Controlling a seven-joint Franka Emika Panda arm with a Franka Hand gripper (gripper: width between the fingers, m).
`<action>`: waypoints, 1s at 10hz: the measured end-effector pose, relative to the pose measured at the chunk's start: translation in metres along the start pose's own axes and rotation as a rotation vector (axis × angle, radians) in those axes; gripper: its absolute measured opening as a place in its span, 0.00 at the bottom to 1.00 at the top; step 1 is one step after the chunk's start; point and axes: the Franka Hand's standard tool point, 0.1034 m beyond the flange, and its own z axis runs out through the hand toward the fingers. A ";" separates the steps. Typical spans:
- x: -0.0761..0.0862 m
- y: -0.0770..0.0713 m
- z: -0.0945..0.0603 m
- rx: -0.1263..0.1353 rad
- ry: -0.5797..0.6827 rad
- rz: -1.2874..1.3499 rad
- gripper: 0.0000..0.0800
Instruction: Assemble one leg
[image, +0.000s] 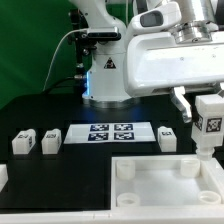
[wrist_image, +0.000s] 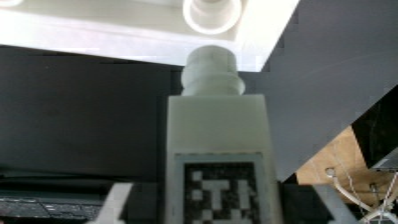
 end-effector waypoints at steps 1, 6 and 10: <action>0.000 0.000 0.000 0.000 -0.001 0.000 0.36; -0.018 0.010 0.026 -0.014 -0.006 0.012 0.36; -0.023 0.008 0.043 -0.009 -0.029 0.014 0.36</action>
Offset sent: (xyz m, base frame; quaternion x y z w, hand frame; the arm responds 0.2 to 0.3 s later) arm 0.0247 0.0010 -0.0160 0.0293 0.0535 0.0171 0.9980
